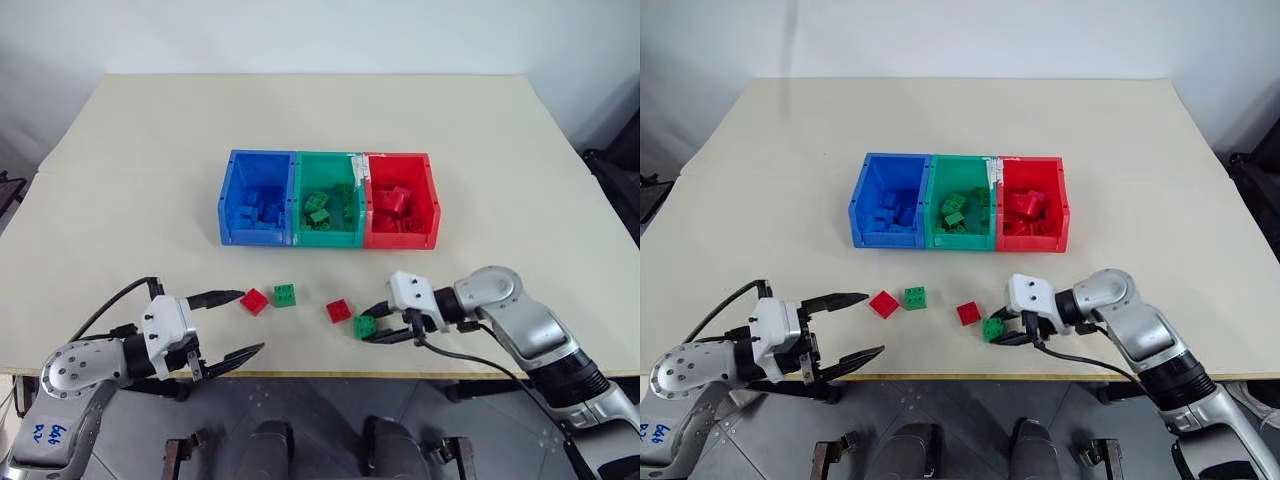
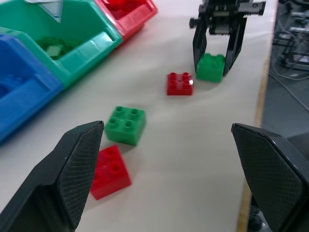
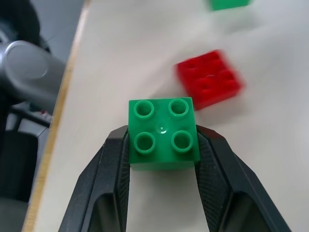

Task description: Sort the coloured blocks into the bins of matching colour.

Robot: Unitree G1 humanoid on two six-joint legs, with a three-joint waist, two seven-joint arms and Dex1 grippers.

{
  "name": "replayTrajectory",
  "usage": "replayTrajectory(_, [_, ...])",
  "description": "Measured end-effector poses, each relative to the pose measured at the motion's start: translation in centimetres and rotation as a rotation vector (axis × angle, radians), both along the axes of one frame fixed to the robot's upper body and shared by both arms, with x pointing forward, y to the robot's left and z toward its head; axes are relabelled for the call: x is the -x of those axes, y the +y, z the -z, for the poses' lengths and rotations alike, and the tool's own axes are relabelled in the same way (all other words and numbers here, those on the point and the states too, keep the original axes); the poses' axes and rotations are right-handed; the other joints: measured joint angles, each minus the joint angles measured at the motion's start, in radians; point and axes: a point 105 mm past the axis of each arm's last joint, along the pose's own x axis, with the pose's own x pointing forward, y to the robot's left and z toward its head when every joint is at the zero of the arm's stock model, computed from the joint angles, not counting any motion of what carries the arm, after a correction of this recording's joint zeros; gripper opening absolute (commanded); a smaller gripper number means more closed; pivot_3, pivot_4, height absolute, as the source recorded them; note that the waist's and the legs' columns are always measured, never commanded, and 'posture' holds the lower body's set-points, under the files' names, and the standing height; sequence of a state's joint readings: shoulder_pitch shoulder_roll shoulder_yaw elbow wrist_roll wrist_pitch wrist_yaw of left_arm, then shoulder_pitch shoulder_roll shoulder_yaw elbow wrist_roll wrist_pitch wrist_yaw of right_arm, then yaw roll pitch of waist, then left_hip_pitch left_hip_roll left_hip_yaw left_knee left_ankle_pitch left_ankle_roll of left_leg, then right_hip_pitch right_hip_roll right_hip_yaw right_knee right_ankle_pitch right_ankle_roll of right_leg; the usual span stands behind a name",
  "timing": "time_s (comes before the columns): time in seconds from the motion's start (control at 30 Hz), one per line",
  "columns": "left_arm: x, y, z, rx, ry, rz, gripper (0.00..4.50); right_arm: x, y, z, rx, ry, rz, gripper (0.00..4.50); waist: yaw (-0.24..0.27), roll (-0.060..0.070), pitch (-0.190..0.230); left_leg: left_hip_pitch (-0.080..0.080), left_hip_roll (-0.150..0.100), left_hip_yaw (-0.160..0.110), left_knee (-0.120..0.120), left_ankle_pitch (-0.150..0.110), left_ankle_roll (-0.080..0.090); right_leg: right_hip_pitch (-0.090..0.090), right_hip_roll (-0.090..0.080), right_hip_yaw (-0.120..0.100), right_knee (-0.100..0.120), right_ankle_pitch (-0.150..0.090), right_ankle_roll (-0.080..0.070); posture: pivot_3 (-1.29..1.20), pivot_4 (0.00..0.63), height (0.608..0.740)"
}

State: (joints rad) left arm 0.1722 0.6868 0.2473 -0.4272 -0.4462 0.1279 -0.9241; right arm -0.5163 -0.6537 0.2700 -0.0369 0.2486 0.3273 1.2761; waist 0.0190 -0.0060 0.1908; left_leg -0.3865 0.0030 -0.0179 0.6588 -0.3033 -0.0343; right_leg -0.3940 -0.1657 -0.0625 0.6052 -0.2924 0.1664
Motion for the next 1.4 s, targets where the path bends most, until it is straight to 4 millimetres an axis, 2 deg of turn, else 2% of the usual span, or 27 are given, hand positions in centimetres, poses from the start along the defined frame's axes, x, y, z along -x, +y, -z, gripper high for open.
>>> replayTrajectory(0.07, [-0.2,0.5,-0.4,0.0,-0.022,-0.033,4.5,-1.4,1.2,-3.1,-0.141,-0.047,0.04,1.46,-0.013,0.0,0.0,0.0,0.001,0.0,0.0,0.0,0.0,0.0,0.0,0.0,0.001,0.0,0.0,0.0,0.15,0.74])
replayTrajectory(0.13, [-0.3,1.1,-0.9,0.021,-0.039,-0.074,4.5,-2.4,1.8,-5.4,-0.219,-0.084,0.074,1.46,-0.018,0.0,0.0,0.0,0.001,0.0,-0.001,0.0,0.0,0.0,0.0,0.0,0.001,0.0,0.0,0.0,0.15,0.74])
replayTrajectory(0.27, [0.3,3.1,-1.1,0.057,-0.043,-0.192,4.5,-7.4,3.6,-10.1,-0.383,-0.153,0.27,1.46,-0.038,0.0,0.0,0.0,0.001,0.001,-0.001,0.0,-0.001,-0.002,0.0,0.001,0.002,0.0,0.0,0.0,0.15,0.74])
replayTrajectory(0.37, [0.6,3.9,-0.9,0.06,-0.033,-0.24,4.5,-10.0,4.6,-11.8,-0.396,-0.22,0.351,1.46,-0.043,0.0,0.0,0.0,0.001,0.0,-0.002,0.0,-0.001,-0.003,0.0,0.0,0.003,-0.001,-0.001,0.0,0.15,0.74])
replayTrajectory(0.5, [0.6,4.3,-1.3,0.073,-0.047,-0.261,4.5,-12.1,6.0,-10.5,-0.367,-0.191,0.402,2.86,-0.048,0.0,0.0,0.0,0.0,0.001,-0.002,-0.001,0.0,-0.003,0.0,0.001,0.002,-0.001,-0.001,0.0,0.15,0.74])
replayTrajectory(0.6, [0.6,4.2,-1.3,0.081,-0.037,-0.258,4.5,-12.6,6.1,-9.7,-0.351,-0.193,0.408,3.92,-0.049,0.0,0.0,0.0,0.0,0.001,-0.003,-0.001,0.0,-0.003,0.0,0.001,0.002,-0.001,-0.001,0.0,0.15,0.74])
replayTrajectory(0.67, [0.6,4.0,-1.3,0.086,-0.02,-0.249,4.5,-12.4,6.0,-10.0,-0.365,-0.208,0.381,4.47,-0.049,0.0,0.0,0.0,0.0,0.001,-0.003,-0.001,0.0,-0.003,0.0,0.001,0.002,-0.001,-0.001,0.0,0.15,0.74])
replayTrajectory(0.8, [0.1,2.9,-1.4,0.092,-0.002,-0.203,4.5,-10.1,4.5,-10.7,-0.415,-0.237,0.254,4.47,-0.041,0.0,0.0,-0.001,0.0,0.0,-0.003,-0.001,0.0,-0.003,0.0,0.0,0.002,-0.001,-0.001,0.0,0.15,0.74])
replayTrajectory(0.9, [-0.4,1.2,-1.7,0.083,-0.007,-0.119,4.5,-6.9,0.8,-8.8,-0.388,-0.192,0.157,4.47,-0.026,0.0,0.0,-0.001,0.0,0.001,-0.002,-0.002,0.0,-0.002,0.0,0.0,0.001,-0.001,-0.001,0.0,0.15,0.74])
replayTrajectory(1.0, [-0.7,-0.7,-1.6,0.063,0.016,-0.001,4.5,-4.3,-3.7,-5.5,-0.3,-0.081,0.162,4.47,-0.018,0.0,0.0,-0.001,0.0,0.002,-0.001,-0.002,0.001,-0.001,0.0,0.0,0.0,0.0,-0.001,0.0,0.15,0.74])
replayTrajectory(1.17, [-0.9,-3.5,-1.1,0.023,0.047,0.181,4.5,-0.9,-10.2,-2.2,-0.034,-0.103,0.144,4.47,-0.024,0.001,0.0,0.001,0.001,0.004,-0.001,-0.002,0.001,-0.001,0.0,0.001,0.0,0.0,-0.001,0.0,0.15,0.74])
replayTrajectory(1.23, [-1.3,-4.1,-0.9,0.0,0.037,0.217,4.5,-0.5,-11.7,-1.5,0.021,-0.106,0.156,4.47,-0.028,0.001,0.0,0.002,0.001,0.005,-0.001,-0.002,0.001,-0.001,0.0,0.001,0.0,0.0,-0.001,0.0,0.15,0.74])
replayTrajectory(1.3, [-1.7,-4.5,-0.5,-0.007,0.034,0.237,4.5,-0.3,-12.3,-1.0,0.043,-0.104,0.163,4.47,-0.03,0.001,0.0,0.002,0.002,0.005,-0.001,-0.002,0.0,-0.001,0.001,0.001,0.0,0.0,-0.001,0.0,0.15,0.74])
replayTrajectory(1.4, [-2.7,-5.2,-0.2,0.006,0.029,0.251,4.5,-0.6,-11.5,-1.0,0.026,-0.113,0.152,4.47,-0.028,0.001,0.0,0.002,0.002,0.005,0.001,-0.002,0.0,0.0,0.001,0.001,0.001,0.0,0.0,0.0,0.15,0.74])
